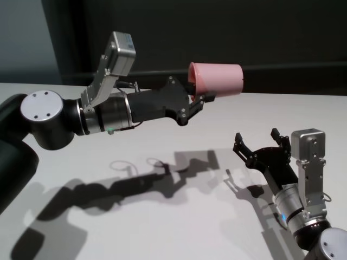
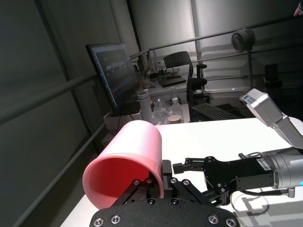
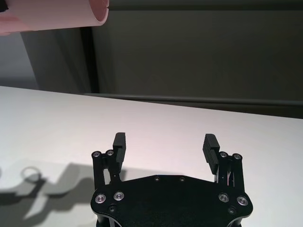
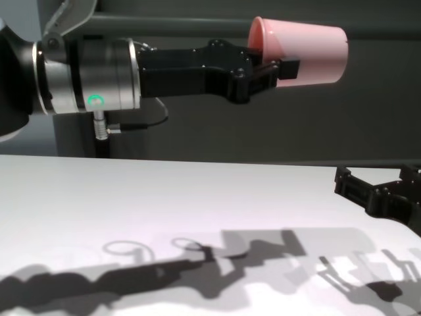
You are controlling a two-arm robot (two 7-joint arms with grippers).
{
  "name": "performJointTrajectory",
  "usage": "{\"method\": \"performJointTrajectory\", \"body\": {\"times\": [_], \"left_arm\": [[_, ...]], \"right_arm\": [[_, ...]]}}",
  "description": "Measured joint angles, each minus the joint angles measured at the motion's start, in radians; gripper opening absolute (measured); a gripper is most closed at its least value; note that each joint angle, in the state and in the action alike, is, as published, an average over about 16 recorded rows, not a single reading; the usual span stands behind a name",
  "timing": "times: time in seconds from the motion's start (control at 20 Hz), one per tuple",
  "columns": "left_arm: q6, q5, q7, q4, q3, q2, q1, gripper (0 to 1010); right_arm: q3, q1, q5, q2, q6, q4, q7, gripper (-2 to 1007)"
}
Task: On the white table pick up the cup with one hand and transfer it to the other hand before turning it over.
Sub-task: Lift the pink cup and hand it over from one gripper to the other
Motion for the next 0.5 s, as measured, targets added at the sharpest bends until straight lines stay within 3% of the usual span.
{"method": "performJointTrajectory", "body": {"times": [0.5], "left_arm": [[0.000, 0.001, -0.001, 0.000, 0.001, 0.000, -0.001, 48]], "right_arm": [[0.005, -0.002, 0.001, -0.003, -0.001, 0.000, 0.004, 1001]]}}
